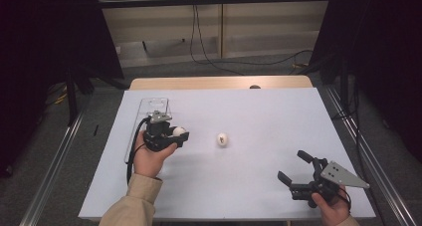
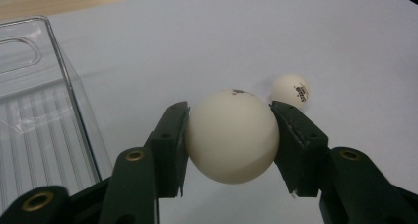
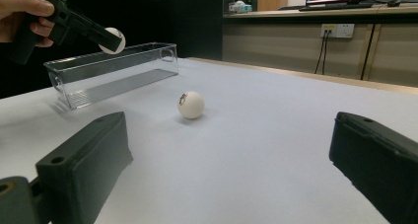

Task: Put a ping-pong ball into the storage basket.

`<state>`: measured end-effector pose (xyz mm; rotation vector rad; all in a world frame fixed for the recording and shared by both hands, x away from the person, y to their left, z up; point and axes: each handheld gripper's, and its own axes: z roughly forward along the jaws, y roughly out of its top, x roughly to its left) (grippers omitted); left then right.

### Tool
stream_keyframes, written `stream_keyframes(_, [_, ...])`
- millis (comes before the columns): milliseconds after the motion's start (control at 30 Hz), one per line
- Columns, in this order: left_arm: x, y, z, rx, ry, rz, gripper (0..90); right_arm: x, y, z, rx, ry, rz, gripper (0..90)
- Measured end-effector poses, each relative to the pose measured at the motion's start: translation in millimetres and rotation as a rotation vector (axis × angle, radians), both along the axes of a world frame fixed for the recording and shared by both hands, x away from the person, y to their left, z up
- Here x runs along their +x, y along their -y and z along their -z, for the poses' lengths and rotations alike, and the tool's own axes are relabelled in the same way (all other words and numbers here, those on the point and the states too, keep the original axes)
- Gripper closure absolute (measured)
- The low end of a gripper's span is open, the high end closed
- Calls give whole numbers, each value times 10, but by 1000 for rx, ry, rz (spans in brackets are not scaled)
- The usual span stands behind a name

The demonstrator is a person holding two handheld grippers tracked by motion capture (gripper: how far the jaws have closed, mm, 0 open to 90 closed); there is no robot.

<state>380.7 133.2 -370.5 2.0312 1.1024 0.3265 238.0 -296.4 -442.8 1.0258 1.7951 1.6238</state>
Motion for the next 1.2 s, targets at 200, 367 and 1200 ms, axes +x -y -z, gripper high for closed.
stream_keyframes(200, [5,-44,0,0,2,-15,511,1,2,0,1,1,1,15])
stream_keyframes(367, [8,-73,-5,4,1,-19,511,0,-2,1,1,0,-1,15])
stream_keyframes(1200, [12,-231,-11,3,7,-63,511,0,-3,1,2,0,-1,16])
